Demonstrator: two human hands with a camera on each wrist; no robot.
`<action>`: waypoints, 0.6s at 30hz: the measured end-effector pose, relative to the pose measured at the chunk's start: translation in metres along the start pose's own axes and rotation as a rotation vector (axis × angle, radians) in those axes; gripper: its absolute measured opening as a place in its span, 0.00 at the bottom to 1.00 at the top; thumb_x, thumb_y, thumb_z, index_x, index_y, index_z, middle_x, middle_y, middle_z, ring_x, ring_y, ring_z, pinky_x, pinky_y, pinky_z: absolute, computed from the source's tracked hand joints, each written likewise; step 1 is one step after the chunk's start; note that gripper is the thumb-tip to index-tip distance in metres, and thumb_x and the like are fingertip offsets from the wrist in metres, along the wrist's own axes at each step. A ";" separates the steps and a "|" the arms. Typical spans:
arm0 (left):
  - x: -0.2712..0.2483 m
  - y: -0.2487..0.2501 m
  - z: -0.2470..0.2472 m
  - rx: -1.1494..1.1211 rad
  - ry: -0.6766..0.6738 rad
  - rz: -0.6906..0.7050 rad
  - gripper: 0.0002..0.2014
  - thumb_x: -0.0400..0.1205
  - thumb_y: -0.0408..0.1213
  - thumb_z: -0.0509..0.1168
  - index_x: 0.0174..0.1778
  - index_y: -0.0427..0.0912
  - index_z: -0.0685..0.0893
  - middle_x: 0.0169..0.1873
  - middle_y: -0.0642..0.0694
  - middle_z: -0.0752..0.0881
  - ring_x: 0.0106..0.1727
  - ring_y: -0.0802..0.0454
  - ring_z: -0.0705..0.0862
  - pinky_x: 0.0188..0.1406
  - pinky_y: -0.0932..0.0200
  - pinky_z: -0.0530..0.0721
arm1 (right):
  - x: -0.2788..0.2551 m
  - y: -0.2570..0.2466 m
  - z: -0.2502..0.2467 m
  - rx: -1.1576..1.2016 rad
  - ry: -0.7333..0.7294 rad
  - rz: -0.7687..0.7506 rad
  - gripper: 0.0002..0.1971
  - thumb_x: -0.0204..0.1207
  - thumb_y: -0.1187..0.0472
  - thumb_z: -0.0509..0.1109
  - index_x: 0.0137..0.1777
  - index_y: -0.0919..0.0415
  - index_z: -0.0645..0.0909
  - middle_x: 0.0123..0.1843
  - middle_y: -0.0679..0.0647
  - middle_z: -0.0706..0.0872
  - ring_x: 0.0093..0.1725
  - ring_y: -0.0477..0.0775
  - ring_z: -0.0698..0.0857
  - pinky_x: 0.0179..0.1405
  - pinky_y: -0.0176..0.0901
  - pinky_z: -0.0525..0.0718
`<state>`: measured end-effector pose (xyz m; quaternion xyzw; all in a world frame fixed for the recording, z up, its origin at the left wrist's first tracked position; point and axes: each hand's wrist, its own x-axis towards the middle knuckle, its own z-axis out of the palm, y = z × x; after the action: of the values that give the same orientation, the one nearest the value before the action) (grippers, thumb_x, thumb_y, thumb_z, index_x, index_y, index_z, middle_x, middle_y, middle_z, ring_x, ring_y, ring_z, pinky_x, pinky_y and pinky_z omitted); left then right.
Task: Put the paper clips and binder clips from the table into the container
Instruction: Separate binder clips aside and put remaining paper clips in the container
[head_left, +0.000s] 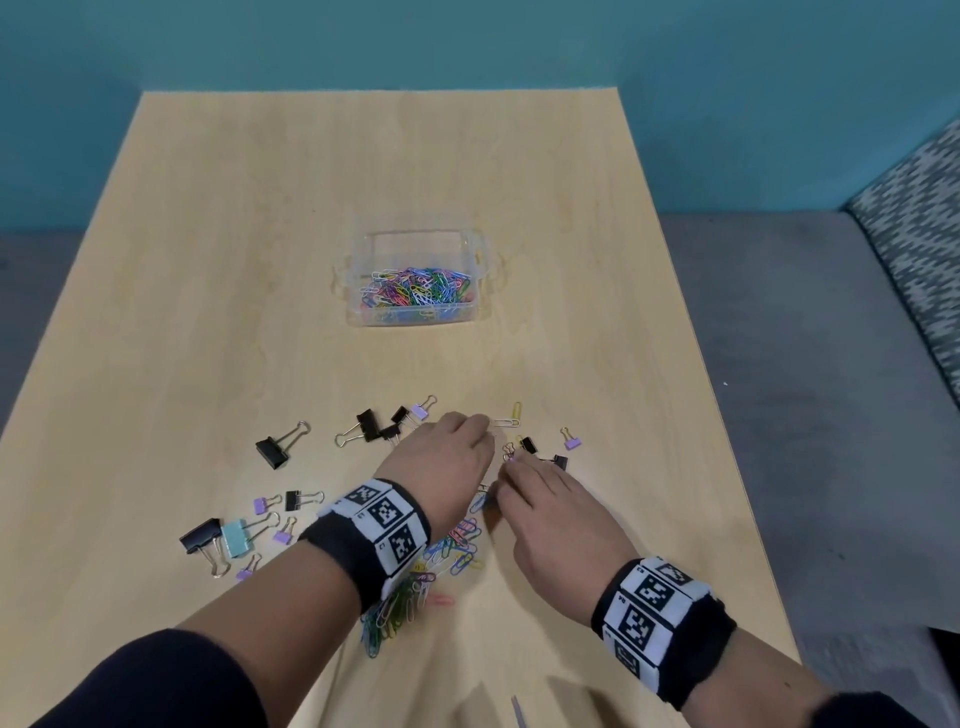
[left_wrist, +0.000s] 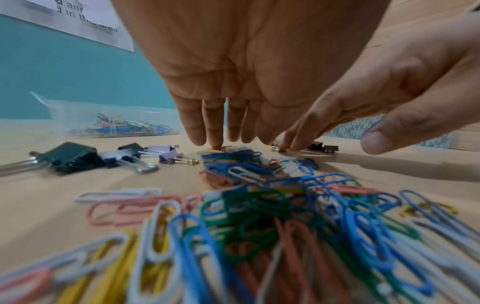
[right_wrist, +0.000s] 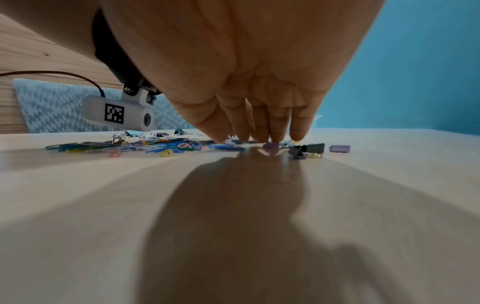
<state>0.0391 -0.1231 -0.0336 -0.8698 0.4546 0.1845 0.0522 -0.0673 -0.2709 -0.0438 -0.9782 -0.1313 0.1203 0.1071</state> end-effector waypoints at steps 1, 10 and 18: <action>0.002 0.001 -0.003 -0.004 0.001 0.010 0.31 0.74 0.30 0.58 0.76 0.37 0.65 0.78 0.42 0.61 0.70 0.41 0.68 0.61 0.45 0.77 | -0.002 0.002 0.001 0.001 -0.007 -0.020 0.25 0.68 0.63 0.52 0.64 0.64 0.77 0.65 0.61 0.79 0.76 0.64 0.70 0.73 0.57 0.72; 0.020 0.000 -0.021 0.061 -0.054 0.070 0.25 0.75 0.31 0.59 0.71 0.40 0.72 0.73 0.46 0.69 0.68 0.42 0.69 0.59 0.45 0.76 | -0.012 0.019 0.001 0.003 0.025 -0.096 0.23 0.67 0.65 0.52 0.61 0.61 0.77 0.58 0.58 0.83 0.76 0.61 0.72 0.71 0.52 0.75; 0.015 0.004 -0.006 0.086 -0.030 0.064 0.35 0.72 0.31 0.61 0.76 0.51 0.61 0.71 0.44 0.66 0.63 0.40 0.68 0.51 0.48 0.72 | -0.021 0.025 -0.004 -0.015 0.092 -0.078 0.22 0.66 0.66 0.52 0.57 0.64 0.80 0.59 0.60 0.82 0.76 0.63 0.71 0.73 0.50 0.73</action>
<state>0.0455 -0.1380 -0.0336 -0.8489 0.4890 0.1792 0.0905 -0.0803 -0.3008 -0.0420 -0.9776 -0.1650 0.0701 0.1103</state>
